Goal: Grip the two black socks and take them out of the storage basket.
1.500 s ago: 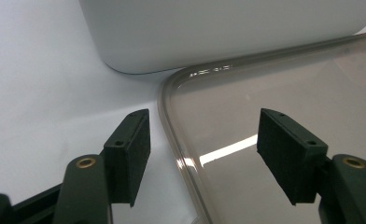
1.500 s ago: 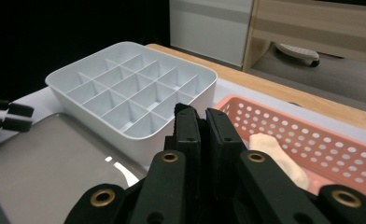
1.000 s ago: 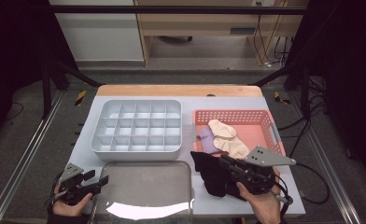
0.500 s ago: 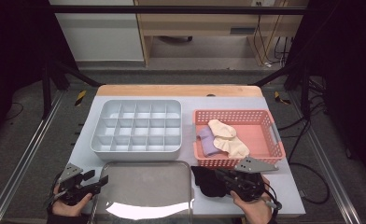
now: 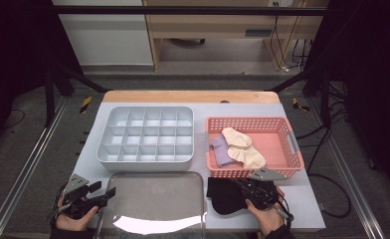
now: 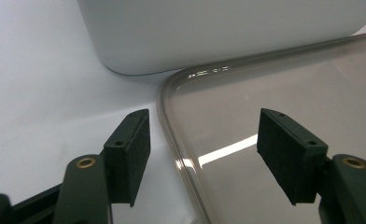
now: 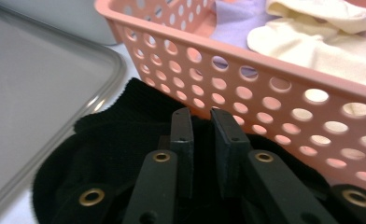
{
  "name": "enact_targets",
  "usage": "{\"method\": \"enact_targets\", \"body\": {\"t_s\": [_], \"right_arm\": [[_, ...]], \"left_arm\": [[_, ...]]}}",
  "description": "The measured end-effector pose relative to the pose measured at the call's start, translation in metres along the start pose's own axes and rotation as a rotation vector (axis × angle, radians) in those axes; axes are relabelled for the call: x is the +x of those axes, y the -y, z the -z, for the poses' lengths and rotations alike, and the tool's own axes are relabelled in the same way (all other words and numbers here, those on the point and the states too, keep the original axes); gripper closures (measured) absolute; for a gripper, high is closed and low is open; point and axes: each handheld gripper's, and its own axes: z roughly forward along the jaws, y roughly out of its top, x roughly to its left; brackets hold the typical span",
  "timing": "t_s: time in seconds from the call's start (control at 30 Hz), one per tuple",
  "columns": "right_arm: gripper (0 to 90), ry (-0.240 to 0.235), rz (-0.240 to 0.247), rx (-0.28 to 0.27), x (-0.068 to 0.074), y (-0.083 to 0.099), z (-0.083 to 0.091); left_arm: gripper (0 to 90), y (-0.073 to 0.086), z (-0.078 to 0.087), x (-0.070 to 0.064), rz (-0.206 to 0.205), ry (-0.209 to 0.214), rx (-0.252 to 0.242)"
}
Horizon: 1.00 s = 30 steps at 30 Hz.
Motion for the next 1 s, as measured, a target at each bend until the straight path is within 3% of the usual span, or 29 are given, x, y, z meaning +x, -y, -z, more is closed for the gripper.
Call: {"method": "enact_targets", "body": {"t_s": [0.1, 0.2, 0.33, 0.47, 0.8, 1.0], "right_arm": [[74.4, -0.003, 0.003, 0.001, 0.001, 0.000, -0.002], [70.0, -0.014, 0.007, -0.037, 0.000, -0.005, 0.006], [70.4, -0.018, 0.008, -0.102, -0.001, -0.012, 0.022], [73.1, -0.030, 0.010, -0.124, 0.001, -0.015, 0.030], [76.9, -0.087, 0.021, -0.118, 0.014, -0.019, 0.031], [73.7, -0.117, 0.045, -0.068, 0.029, -0.014, 0.013]], "left_arm": [[34.2, 0.000, 0.000, 0.000, 0.000, 0.002, -0.003], [34.3, 0.000, 0.000, 0.001, 0.005, 0.005, -0.008], [34.3, -0.001, 0.000, 0.001, 0.005, 0.004, -0.005], [34.3, -0.001, -0.001, 0.000, 0.004, 0.004, -0.006], [34.7, -0.002, 0.000, 0.000, 0.007, 0.004, -0.010], [35.5, -0.002, 0.000, 0.000, 0.011, 0.009, -0.014]]}}
